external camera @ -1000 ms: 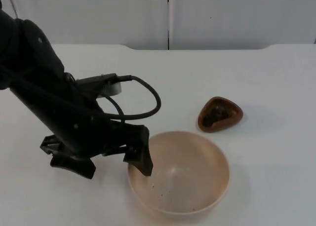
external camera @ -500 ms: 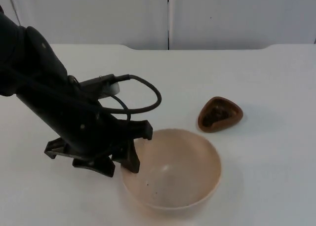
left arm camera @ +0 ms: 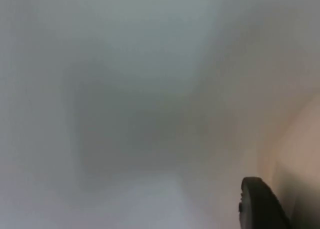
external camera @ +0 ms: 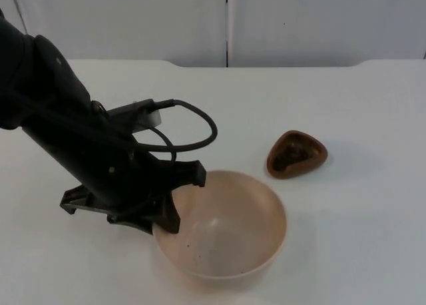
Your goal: Pick up the bowl with the left hand and pour the coffee beans from the cup into the bowl with the right hand.
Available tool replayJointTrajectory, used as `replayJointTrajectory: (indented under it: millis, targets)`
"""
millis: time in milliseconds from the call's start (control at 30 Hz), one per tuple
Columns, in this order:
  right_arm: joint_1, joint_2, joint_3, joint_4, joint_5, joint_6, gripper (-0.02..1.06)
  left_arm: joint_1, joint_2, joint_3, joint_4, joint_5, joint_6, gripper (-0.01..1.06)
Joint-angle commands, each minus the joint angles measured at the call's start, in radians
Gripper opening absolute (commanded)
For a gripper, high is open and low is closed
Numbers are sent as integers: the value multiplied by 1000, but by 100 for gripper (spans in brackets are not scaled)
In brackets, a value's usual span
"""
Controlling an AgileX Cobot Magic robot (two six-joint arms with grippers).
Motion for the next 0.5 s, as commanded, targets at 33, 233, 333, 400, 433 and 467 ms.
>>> replayJointTrajectory:
  millis: [33, 233, 333, 400, 433, 467]
  targets:
    - [4, -4, -2, -7, -3, -15, 105, -5, -31, -2, -9, 6, -1, 22]
    - [4, -4, -2, -7, -3, -15, 105, 0, -83, -2, 39, 8, -3, 11]
    - [4, -4, -2, -7, -3, -15, 105, 0, -99, -2, 42, 9, -3, 3]
    - [4, -4, -2, -7, -3, -15, 105, 0, -105, -2, 42, 9, -3, 0]
    - [4, -4, -2, -7, -3, -15, 105, 0, -105, -2, 44, 9, -3, 0]
    - [4, -4, -2, -7, -3, -15, 105, 0, -105, -2, 44, 10, -3, 0]
